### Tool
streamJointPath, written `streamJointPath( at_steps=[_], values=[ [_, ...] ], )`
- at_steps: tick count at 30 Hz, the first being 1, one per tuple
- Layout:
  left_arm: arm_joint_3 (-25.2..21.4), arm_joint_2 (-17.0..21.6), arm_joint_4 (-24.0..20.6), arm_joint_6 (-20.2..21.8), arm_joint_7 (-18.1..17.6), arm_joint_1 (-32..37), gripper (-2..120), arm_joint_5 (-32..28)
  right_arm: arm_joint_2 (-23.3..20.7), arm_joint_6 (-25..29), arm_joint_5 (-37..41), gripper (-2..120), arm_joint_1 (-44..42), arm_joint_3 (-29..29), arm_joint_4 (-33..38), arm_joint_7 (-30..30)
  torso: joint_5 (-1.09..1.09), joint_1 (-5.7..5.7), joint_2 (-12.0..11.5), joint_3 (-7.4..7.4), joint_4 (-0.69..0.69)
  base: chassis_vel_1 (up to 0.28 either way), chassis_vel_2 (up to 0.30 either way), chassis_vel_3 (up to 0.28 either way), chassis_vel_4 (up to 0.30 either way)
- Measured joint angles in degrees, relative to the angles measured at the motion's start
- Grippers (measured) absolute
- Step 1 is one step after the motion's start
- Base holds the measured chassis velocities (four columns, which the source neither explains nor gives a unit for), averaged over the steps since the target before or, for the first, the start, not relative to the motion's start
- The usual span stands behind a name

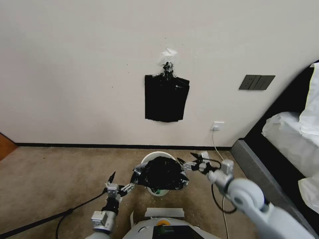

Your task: Place a trash bag onto the trash bin.

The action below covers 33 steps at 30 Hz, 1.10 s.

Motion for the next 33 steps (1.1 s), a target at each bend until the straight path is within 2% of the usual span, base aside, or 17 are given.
streamJointPath(
  at_steps=[2, 3, 6, 16, 22, 25, 28, 30, 32, 33],
  values=[
    [-1.3, -0.8, -0.1, -0.9, 0.1, 1.1, 100, 0.9, 1.0, -0.1, 0.0, 100, 9.5, -8.4, -6.6, -3.1, -0.01, 0.00, 0.0, 0.00, -0.03, 0.000, 0.000, 0.000, 0.000],
    [-1.3, -0.8, -0.1, -0.9, 0.1, 1.1, 100, 0.9, 1.0, -0.1, 0.0, 100, 9.5, -8.4, -6.6, -3.1, -0.01, 0.00, 0.0, 0.00, -0.03, 0.000, 0.000, 0.000, 0.000],
    [-2.6, -1.6, -0.6, -1.3, 0.1, 2.1, 100, 1.5, 3.4, 1.3, -0.6, 100, 17.9, -15.8, -14.3, -6.3, 0.02, 0.00, 0.0, 0.00, -0.05, 0.000, 0.000, 0.000, 0.000],
    [-3.6, -3.4, -1.8, -1.7, 0.0, 4.2, 100, 1.9, 8.8, 4.7, -4.0, 100, 27.3, -27.5, -25.5, -12.0, -0.01, 0.00, 0.0, 0.00, -0.05, 0.000, 0.000, 0.000, 0.000],
    [-3.5, -4.0, -2.1, -1.9, -0.1, 4.6, 100, 1.9, 9.8, 6.5, -5.1, 100, 29.6, -30.4, -29.7, -13.9, 0.00, 0.00, 0.0, 0.00, -0.05, 0.000, 0.000, 0.000, 0.000],
    [-3.3, -4.2, -2.1, -1.9, -0.2, 4.4, 100, 1.8, 10.0, 6.9, -5.7, 96, 30.4, -31.5, -30.9, -14.9, 0.01, 0.00, 0.0, 0.00, -0.05, 0.000, 0.000, 0.000, 0.000],
    [-2.9, -4.2, -2.1, -1.7, -0.4, 3.8, 100, 1.7, 10.4, 7.0, -6.0, 81, 31.4, -32.9, -32.2, -15.9, 0.00, 0.00, 0.0, 0.00, -0.06, 0.000, 0.000, 0.000, 0.000],
    [-2.7, -4.3, -2.2, -1.5, -0.4, 3.6, 100, 1.7, 10.6, 7.0, -6.0, 78, 31.5, -33.1, -32.6, -16.0, 0.01, 0.00, 0.0, 0.00, -0.05, 0.000, 0.000, 0.000, 0.000],
    [-2.2, -4.4, -2.4, -1.2, -0.4, 3.3, 100, 1.6, 11.4, 7.2, -5.9, 67, 31.7, -33.2, -33.8, -16.1, 0.00, 0.00, 0.0, 0.00, -0.05, 0.000, 0.000, 0.000, 0.000],
    [-2.2, -4.4, -2.4, -1.2, -0.4, 3.3, 100, 1.6, 11.4, 7.2, -5.9, 67, 31.7, -33.2, -33.8, -16.1, 0.00, 0.00, 0.0, 0.00, -0.05, 0.000, 0.000, 0.000, 0.000]
  ],
)
